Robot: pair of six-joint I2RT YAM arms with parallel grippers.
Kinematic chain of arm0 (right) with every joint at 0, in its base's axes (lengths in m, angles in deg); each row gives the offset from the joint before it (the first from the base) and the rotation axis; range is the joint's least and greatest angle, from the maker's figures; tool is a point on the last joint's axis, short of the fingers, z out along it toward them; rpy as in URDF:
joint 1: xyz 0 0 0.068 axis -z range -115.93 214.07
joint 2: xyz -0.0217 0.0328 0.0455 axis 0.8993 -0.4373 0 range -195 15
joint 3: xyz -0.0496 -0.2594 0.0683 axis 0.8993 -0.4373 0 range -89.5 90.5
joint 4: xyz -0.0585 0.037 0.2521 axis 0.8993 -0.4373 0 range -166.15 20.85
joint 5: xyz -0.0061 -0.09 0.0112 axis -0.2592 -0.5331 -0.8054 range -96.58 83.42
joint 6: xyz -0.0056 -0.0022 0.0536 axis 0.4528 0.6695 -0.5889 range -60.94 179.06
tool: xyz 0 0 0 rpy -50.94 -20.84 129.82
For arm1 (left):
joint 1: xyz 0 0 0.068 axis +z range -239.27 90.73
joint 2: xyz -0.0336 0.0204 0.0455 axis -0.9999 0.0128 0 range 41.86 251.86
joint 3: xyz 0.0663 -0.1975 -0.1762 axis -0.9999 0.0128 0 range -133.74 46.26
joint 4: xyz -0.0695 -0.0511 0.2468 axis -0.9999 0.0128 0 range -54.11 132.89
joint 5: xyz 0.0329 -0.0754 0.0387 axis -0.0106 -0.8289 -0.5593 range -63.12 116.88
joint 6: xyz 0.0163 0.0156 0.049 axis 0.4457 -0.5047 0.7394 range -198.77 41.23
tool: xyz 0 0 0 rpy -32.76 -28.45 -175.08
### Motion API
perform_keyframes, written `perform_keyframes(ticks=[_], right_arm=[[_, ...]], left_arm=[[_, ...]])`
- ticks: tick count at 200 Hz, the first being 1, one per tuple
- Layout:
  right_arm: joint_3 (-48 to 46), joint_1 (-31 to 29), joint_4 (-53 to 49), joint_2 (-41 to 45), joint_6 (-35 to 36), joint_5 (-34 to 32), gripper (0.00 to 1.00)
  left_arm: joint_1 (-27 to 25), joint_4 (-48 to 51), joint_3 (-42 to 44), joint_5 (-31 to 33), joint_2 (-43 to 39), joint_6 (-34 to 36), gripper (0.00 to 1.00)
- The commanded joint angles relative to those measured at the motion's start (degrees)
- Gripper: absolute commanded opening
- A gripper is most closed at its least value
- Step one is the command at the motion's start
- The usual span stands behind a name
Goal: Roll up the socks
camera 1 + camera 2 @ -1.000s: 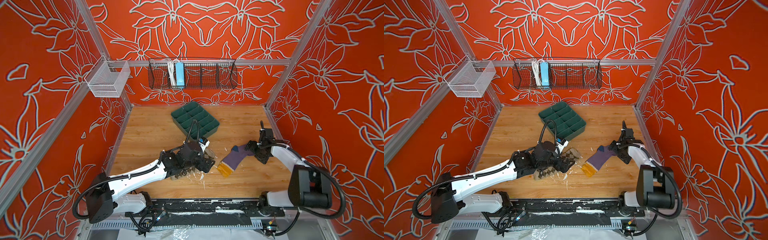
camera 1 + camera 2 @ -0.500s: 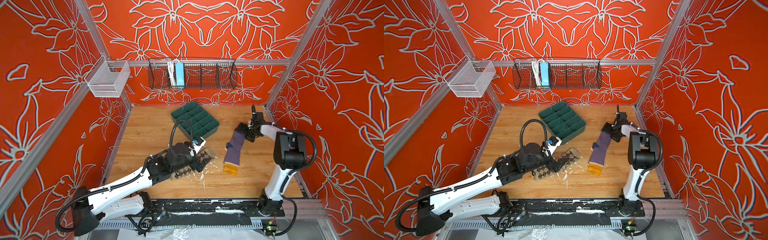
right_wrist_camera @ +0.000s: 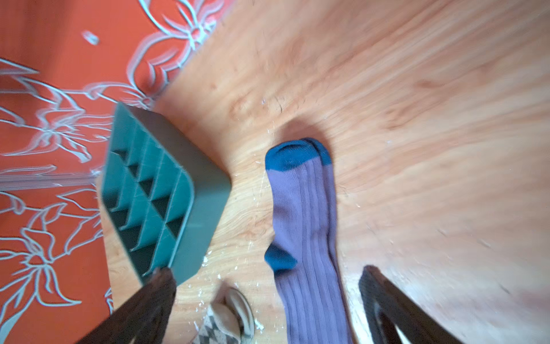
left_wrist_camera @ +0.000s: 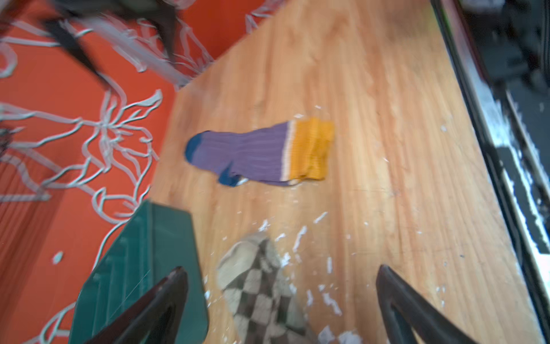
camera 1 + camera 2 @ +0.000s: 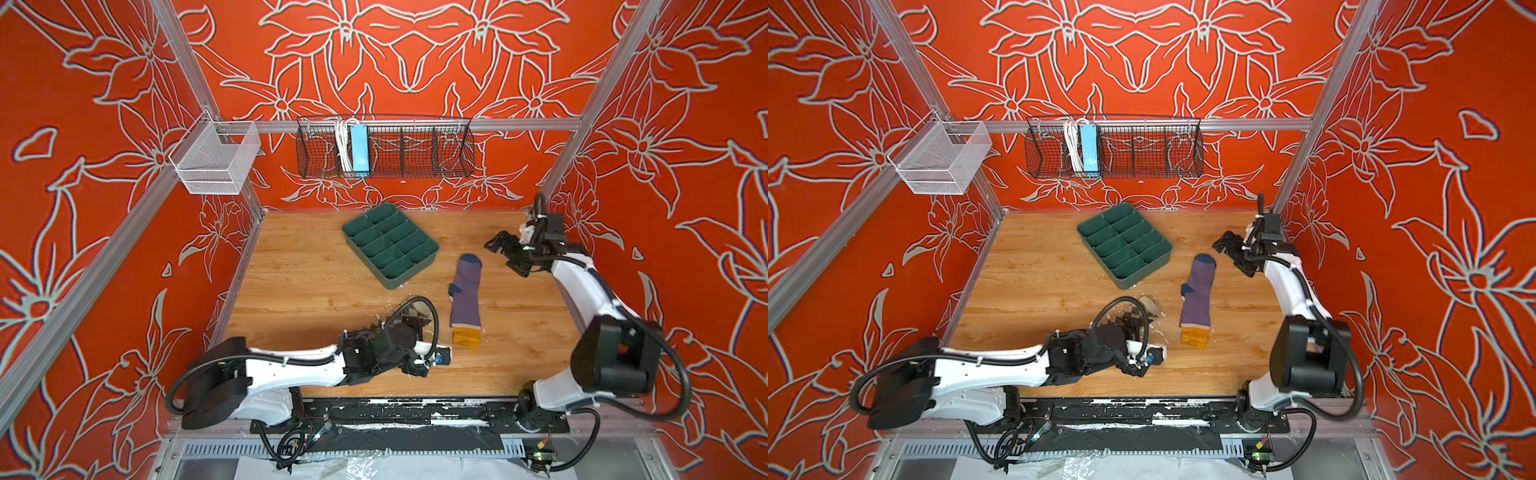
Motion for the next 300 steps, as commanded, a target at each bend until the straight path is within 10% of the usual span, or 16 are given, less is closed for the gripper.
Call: perform_keyframes(ticks=[1, 61, 218, 268, 300], right_arm=[[-8.71, 1.43, -2.46, 10.0, -7.01, -1.08, 0.98], [-18.08, 5.42, -5.52, 31.84, -11.83, -1.07, 0.98], [-9.96, 5.71, -14.15, 34.12, -2.68, 0.33, 0.98], [-8.49, 5.79, -18.51, 37.23, 4.66, -5.24, 0.95], [-11.65, 5.71, -14.05, 45.4, 10.48, -9.68, 0.91]], left_arm=[[-2.23, -10.53, -2.23, 3.07, 6.4, 4.88, 0.95], [-3.32, -21.08, -10.03, 6.25, 24.96, 7.37, 0.88], [2.37, -12.73, -19.04, 1.03, 37.19, 0.08, 0.34], [5.03, 4.87, -25.86, -6.94, 36.19, -6.22, 0.0], [7.84, 15.28, -30.96, -12.59, 36.11, -9.62, 0.0]])
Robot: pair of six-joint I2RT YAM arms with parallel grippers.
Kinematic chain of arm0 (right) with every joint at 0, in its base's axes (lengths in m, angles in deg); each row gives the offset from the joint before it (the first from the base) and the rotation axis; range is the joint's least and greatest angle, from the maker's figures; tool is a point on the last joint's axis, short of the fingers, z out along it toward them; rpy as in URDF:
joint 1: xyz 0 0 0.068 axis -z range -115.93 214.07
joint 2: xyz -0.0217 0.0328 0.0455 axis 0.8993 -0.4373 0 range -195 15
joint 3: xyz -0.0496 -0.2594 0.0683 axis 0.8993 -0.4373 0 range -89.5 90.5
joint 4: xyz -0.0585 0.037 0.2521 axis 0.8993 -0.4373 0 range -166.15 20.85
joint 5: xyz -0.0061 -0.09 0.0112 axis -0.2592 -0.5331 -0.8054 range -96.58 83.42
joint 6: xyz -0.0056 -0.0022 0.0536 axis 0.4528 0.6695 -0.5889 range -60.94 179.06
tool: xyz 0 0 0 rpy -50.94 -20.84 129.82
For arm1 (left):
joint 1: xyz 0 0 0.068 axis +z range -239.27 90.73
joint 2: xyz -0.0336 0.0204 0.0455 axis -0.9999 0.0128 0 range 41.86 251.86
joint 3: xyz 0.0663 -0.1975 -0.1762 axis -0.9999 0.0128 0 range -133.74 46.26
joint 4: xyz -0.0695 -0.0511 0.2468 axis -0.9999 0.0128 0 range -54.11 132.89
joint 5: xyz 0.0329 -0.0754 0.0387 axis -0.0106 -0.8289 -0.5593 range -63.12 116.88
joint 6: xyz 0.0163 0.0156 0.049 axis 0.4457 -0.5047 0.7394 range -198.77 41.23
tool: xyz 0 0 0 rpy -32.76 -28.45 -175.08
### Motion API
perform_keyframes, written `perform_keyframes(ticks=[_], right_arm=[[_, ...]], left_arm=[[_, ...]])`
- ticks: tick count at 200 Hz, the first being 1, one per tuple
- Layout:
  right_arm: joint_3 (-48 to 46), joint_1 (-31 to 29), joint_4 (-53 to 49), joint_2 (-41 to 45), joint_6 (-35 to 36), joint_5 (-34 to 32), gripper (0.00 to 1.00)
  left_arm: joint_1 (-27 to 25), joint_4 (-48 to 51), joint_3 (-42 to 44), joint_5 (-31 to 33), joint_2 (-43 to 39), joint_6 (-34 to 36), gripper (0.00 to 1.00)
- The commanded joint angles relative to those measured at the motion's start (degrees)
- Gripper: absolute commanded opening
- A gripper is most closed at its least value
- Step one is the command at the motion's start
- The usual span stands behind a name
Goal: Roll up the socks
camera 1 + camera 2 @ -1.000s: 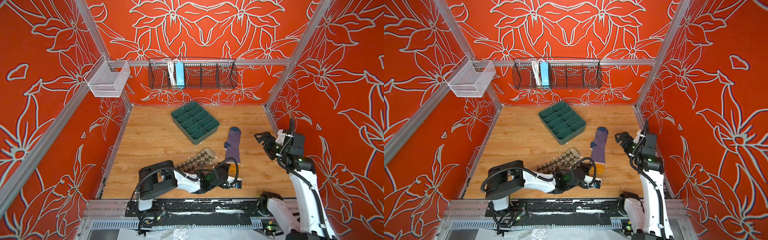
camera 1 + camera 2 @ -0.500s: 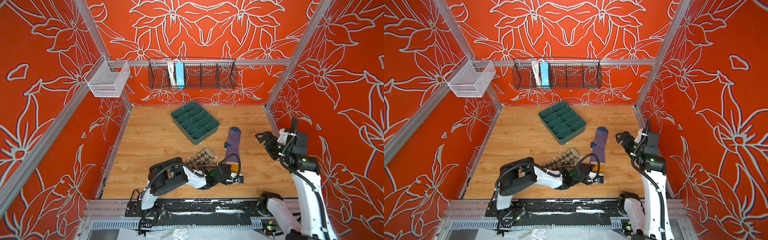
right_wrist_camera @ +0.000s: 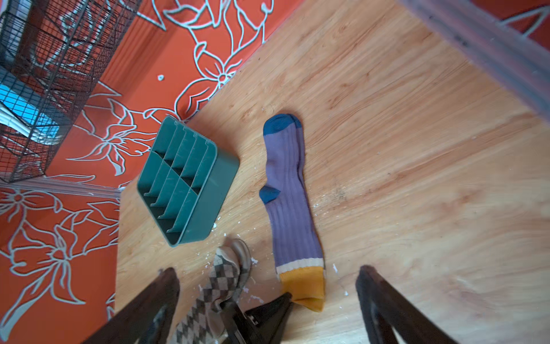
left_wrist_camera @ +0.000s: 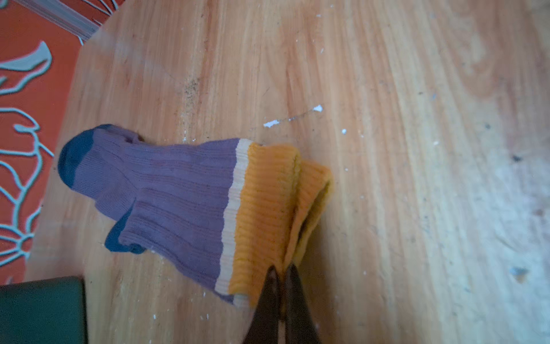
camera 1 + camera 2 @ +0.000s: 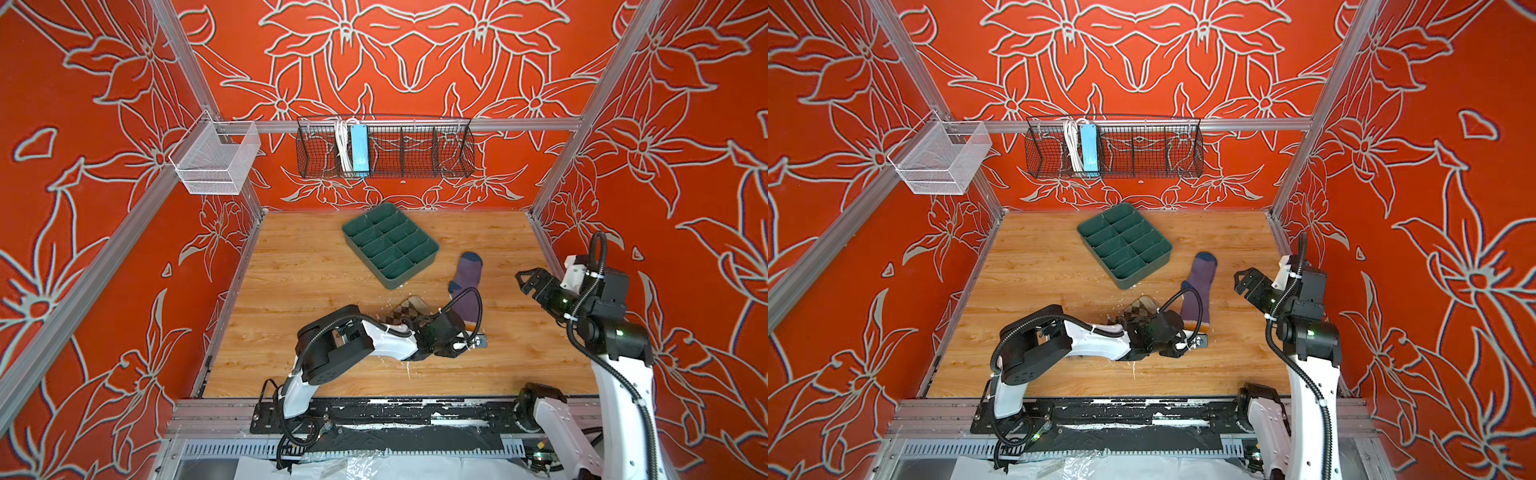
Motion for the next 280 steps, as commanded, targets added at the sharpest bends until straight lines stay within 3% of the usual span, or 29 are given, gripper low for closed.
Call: perform_keyframes(ticks=[1, 26, 56, 92, 114, 133, 162, 199, 232, 280], right_arm=[[-1.81, 0.35, 2.61, 6.8, 7.08, -4.87, 0.9], [-6.79, -0.93, 9.46, 12.82, 16.74, -2.25, 0.77], [-9.29, -3.01, 12.4, 14.91, 31.66, 6.12, 0.73], [-15.61, -8.32, 9.9, 22.73, 60.32, 17.83, 0.72], [-16.89, -9.18, 4.94, 22.66, 70.78, 13.61, 0.68], [-17.21, -13.67, -1.48, 19.57, 79.46, 7.93, 0.67], [-19.85, -19.98, -3.93, 17.57, 85.52, -0.61, 0.67], [-24.76, -26.17, -2.45, 15.69, 86.97, -2.7, 0.66], [-28.3, -32.88, 5.78, 10.06, 87.01, -8.35, 0.65], [-29.02, -41.67, 20.61, -7.21, 87.06, -15.07, 0.65]], left_arm=[[2.27, 13.58, -3.7, -6.78, 0.08, -4.08, 0.0], [5.24, 25.71, -11.2, -14.66, 2.05, -6.3, 0.0], [8.76, 36.01, -19.13, -24.48, 6.14, -7.21, 0.0], [12.38, 51.03, -32.08, -32.5, 13.79, -8.41, 0.0], [14.1, 56.04, -37.36, -35.9, 17.21, -9.33, 0.0], [15.0, 58.94, -40.7, -37.74, 19.2, -9.85, 0.0], [15.71, 60.17, -42.78, -38.48, 19.88, -10.04, 0.0], [15.89, 60.95, -44.75, -38.75, 20.46, -9.8, 0.0], [15.98, 61.66, -45.99, -38.84, 21.43, -9.61, 0.0], [16.12, 61.78, -46.21, -39.3, 22.07, -9.81, 0.0]])
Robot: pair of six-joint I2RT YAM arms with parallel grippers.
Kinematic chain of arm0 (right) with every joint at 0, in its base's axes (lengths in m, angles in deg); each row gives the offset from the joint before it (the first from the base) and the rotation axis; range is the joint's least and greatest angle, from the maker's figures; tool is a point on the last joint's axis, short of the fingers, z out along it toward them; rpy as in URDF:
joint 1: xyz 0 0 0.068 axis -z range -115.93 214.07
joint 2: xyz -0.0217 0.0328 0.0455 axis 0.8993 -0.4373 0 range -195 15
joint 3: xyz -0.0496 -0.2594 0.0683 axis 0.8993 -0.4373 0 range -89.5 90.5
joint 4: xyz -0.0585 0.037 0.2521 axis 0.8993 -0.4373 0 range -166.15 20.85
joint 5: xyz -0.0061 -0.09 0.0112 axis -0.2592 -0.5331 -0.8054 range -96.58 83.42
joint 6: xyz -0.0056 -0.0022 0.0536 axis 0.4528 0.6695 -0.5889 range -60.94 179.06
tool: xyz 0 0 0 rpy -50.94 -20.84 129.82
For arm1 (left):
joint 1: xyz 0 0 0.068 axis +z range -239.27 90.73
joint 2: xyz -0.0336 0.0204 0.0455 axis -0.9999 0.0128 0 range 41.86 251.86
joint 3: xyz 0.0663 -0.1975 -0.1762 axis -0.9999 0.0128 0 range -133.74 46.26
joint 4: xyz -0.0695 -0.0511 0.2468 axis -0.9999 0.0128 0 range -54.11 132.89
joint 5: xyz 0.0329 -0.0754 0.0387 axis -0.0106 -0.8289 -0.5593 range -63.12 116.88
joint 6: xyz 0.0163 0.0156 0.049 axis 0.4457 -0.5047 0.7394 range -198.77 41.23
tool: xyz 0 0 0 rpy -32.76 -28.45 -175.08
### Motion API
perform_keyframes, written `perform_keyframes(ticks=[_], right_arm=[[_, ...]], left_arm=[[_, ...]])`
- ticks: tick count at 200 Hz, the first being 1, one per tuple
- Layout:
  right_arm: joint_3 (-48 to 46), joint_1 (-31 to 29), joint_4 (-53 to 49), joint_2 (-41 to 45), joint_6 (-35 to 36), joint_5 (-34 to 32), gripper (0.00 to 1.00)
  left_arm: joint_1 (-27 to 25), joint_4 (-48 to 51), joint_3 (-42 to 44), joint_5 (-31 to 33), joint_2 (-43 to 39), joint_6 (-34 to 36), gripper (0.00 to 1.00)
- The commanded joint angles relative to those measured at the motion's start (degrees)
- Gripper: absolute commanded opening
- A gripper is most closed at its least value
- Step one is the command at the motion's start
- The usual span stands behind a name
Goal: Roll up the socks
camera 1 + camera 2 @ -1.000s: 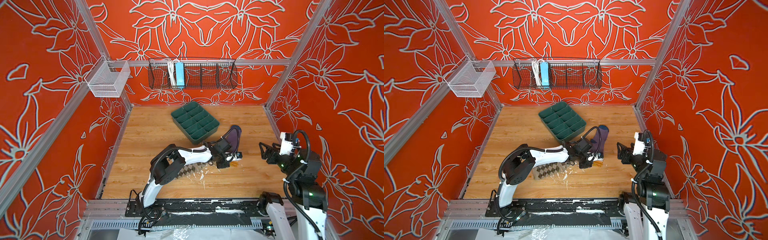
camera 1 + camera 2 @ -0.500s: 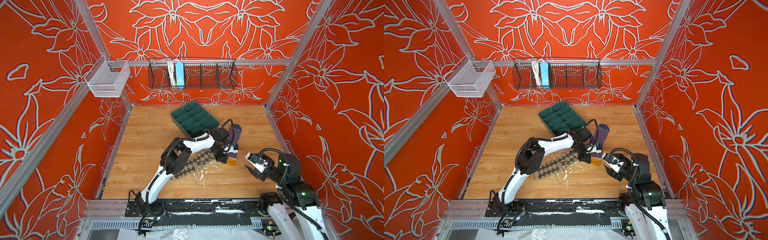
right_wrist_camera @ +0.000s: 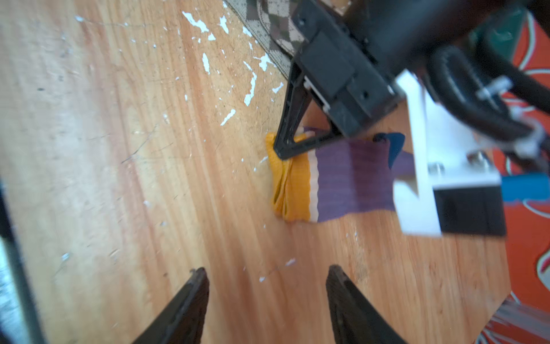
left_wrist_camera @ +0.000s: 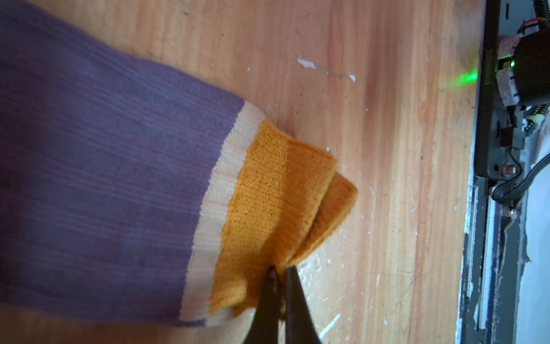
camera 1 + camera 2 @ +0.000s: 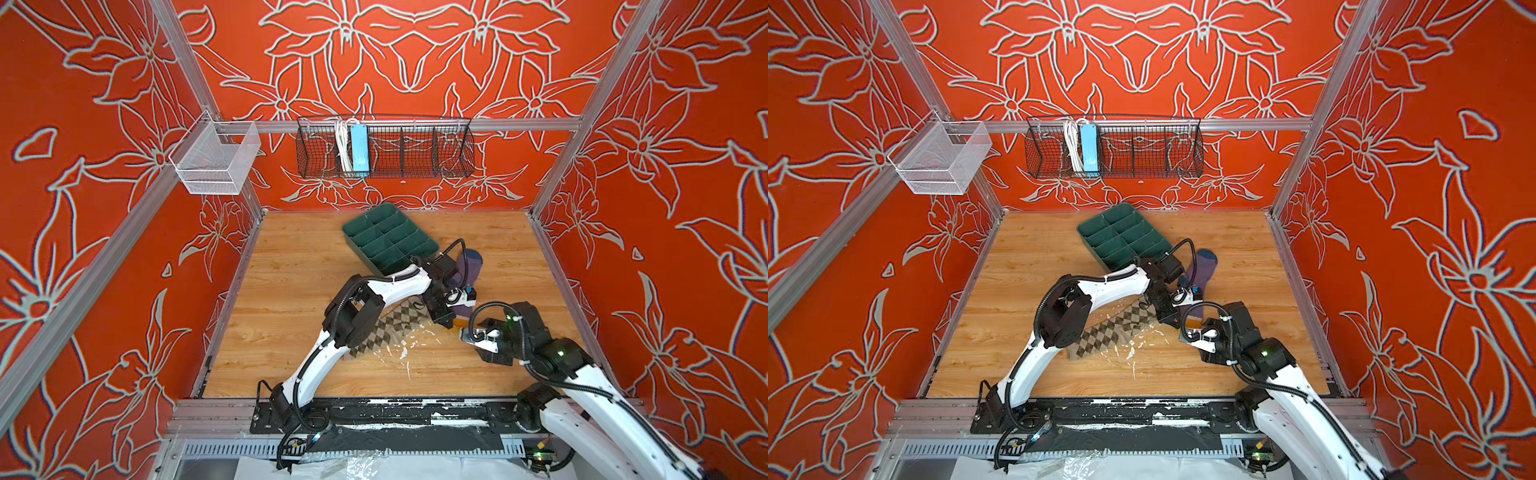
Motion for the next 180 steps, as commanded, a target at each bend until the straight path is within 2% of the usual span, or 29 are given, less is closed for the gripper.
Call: perform_keyframes(ticks=[1, 29, 70, 104, 131, 162, 171, 180], right_arm=[[-1.05, -2.71, 10.47, -6.94, 1.46, -4.51, 0.65], [-0.24, -3.46, 15.67, -14.42, 1.68, -6.0, 0.65], [-1.68, -3.83, 21.43, -20.46, 2.33, -8.24, 0.64], [-2.21, -3.91, 24.31, -24.42, 3.53, -9.59, 0.56], [-1.78, -3.95, 23.78, -26.51, 3.74, -9.71, 0.39], [0.99, -4.79, 18.58, -29.07, 2.33, -8.93, 0.11], [1.6, -4.98, 17.16, -29.46, 1.87, -8.64, 0.05], [2.03, -5.14, 15.98, -29.9, 1.56, -8.17, 0.0]], left_arm=[[0.4, 2.45, -1.09, -1.29, 1.32, 0.23, 0.0], [0.5, 2.5, -1.04, -1.64, 1.32, 0.26, 0.0], [0.51, 3.14, -1.19, -1.94, 1.08, 0.57, 0.0], [0.51, 3.23, -1.27, -2.4, 0.93, 0.24, 0.0], [0.51, 3.51, -1.19, -2.74, 0.67, 0.03, 0.0], [0.38, 3.77, -0.81, -2.95, -0.43, -0.22, 0.0], [0.42, 2.92, 0.14, -2.95, -1.44, -0.55, 0.07], [0.42, 1.55, 1.84, -3.04, -2.89, -0.66, 0.19]])
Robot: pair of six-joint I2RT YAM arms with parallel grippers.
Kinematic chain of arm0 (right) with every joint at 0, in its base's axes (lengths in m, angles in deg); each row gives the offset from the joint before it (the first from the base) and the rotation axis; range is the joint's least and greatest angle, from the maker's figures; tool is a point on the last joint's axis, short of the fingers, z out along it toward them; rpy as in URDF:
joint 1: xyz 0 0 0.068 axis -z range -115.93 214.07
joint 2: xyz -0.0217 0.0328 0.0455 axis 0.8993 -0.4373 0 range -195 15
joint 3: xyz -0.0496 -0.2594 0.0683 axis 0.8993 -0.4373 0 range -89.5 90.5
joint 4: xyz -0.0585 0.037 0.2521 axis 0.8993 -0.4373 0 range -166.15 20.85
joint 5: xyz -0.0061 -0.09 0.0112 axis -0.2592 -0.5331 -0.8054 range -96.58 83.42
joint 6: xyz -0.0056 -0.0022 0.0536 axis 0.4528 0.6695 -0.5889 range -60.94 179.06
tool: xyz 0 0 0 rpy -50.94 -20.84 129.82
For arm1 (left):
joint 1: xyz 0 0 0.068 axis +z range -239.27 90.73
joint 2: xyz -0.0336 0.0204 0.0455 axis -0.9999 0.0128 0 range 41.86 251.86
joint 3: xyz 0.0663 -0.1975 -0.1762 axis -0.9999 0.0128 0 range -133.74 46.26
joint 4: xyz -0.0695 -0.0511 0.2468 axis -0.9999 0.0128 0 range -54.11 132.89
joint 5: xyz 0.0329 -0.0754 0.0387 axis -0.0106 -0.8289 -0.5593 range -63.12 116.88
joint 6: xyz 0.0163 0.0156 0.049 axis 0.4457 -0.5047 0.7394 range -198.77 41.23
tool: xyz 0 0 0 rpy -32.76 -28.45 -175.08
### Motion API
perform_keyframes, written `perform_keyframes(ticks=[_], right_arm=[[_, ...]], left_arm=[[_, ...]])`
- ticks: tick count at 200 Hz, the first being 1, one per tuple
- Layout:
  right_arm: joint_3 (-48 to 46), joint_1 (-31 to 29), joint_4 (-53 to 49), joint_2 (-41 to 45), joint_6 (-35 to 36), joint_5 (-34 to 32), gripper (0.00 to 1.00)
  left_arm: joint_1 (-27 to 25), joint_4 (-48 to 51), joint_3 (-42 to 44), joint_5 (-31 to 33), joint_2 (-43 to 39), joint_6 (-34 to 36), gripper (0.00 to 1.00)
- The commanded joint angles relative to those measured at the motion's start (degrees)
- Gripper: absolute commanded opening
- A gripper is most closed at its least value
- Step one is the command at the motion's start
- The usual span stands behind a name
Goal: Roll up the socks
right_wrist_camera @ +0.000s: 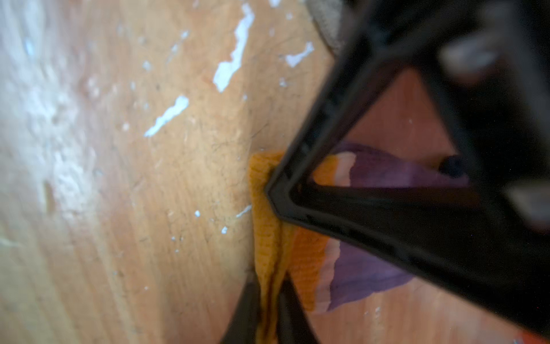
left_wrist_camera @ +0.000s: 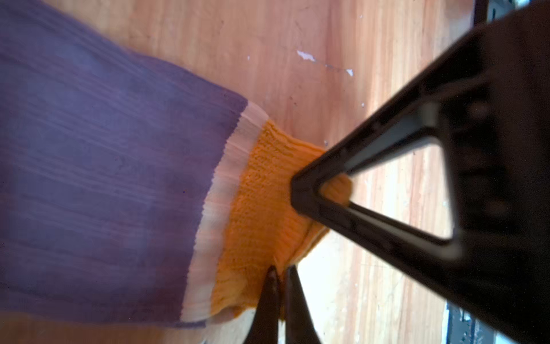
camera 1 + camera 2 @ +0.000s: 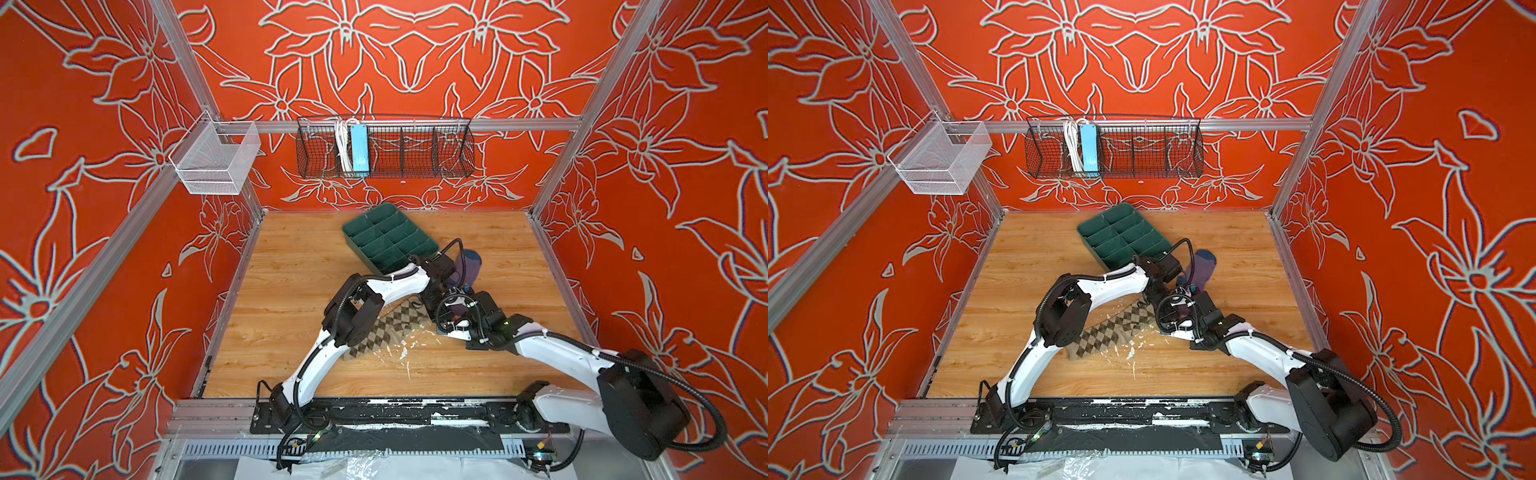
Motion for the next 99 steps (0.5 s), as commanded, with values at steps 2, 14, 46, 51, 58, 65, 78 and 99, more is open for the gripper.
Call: perform_keyframes(ticks=[2, 14, 46, 51, 58, 65, 78, 99], right_arm=[[2.52, -0.76, -4.8, -1.13, -0.71, 0.75, 0.0], [2.88, -0.87, -5.94, -1.25, -1.1, 1.1, 0.0], [5.69, -1.13, -12.28, -0.19, -3.81, 5.37, 0.0], [6.18, -1.14, -13.39, -0.01, -4.36, 6.64, 0.0], [6.85, -1.06, -15.18, 0.18, -4.89, 8.09, 0.0], [7.33, -1.22, -16.59, 0.35, -5.7, 9.5, 0.0], [7.93, -1.16, -18.46, 0.51, -7.24, 12.17, 0.0], [7.71, -1.3, -19.75, 1.04, -8.44, 15.34, 0.0]], left_arm=[[-0.19, -0.14, 2.29, -1.27, -3.38, -0.18, 0.21], [-0.12, -3.48, 5.67, 0.1, -6.16, -1.32, 0.37], [0.48, -16.35, 18.49, 8.56, -18.14, -6.0, 0.53], [0.66, -19.21, 21.07, 10.9, -20.6, -6.95, 0.55], [0.93, -23.41, 25.11, 15.54, -24.39, -8.45, 0.58], [1.26, -27.37, 29.09, 20.49, -28.23, -9.46, 0.61], [1.81, -34.33, 36.39, 31.14, -35.6, -10.12, 0.61], [2.1, -46.02, 47.91, 47.46, -46.99, -6.8, 0.62]])
